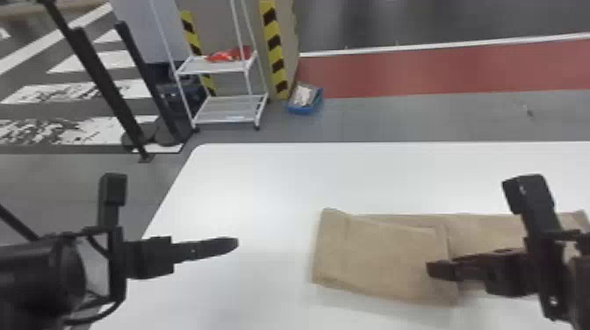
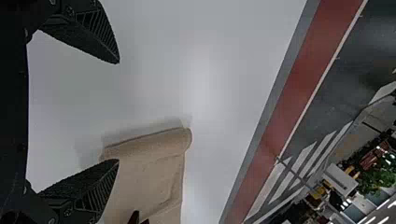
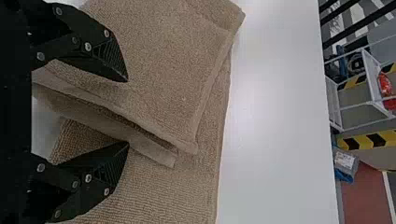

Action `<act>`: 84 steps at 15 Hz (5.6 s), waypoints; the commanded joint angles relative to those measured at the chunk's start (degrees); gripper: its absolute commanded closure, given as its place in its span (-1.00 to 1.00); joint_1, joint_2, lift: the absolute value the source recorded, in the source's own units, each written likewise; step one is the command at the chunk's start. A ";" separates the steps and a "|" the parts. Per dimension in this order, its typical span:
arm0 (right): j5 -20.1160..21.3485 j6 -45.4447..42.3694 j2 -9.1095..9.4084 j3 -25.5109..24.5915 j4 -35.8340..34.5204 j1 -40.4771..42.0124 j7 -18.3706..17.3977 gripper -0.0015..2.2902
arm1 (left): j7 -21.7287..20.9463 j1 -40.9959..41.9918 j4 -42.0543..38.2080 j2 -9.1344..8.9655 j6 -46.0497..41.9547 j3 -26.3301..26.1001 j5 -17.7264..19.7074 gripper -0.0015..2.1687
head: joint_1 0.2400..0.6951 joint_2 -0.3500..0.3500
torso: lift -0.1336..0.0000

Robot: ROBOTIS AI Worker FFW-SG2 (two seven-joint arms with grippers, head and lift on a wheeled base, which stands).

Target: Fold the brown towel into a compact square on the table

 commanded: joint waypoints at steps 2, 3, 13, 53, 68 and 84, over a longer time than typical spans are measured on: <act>0.04 -0.04 0.32 0.20 0.50 -0.09 -0.04 -0.46 | -0.03 0.00 0.00 0.00 0.00 0.10 0.00 -0.87 | 1.00 0.65 | -0.86; 0.04 -0.04 0.32 0.29 0.50 -0.09 -0.04 -0.46 | -0.03 0.09 0.00 0.00 0.00 0.10 0.00 -0.87 | 1.00 0.65 | -0.86; -0.93 -0.22 0.32 0.20 -0.46 -0.88 -0.13 -0.28 | -0.20 0.53 0.00 0.00 0.00 0.27 -0.09 -0.86 | 1.00 0.66 | -0.86; -5.50 10.51 0.32 -22.47 -4.94 -7.38 8.93 -0.07 | 0.94 -0.35 1.94 -0.97 -2.11 0.36 0.62 -0.86 | 1.00 0.29 | -0.86; -8.40 10.80 0.32 -31.53 -2.40 -7.82 9.37 -0.07 | 2.96 -3.69 6.24 -1.32 -4.57 -4.12 -1.14 -0.86 | 1.00 0.04 | -0.86; -8.49 7.69 -2.64 -37.68 7.36 -9.67 8.93 -0.07 | 3.93 -5.45 7.83 -2.64 -4.57 -6.94 -3.08 -0.86 | 1.00 -0.28 | -0.86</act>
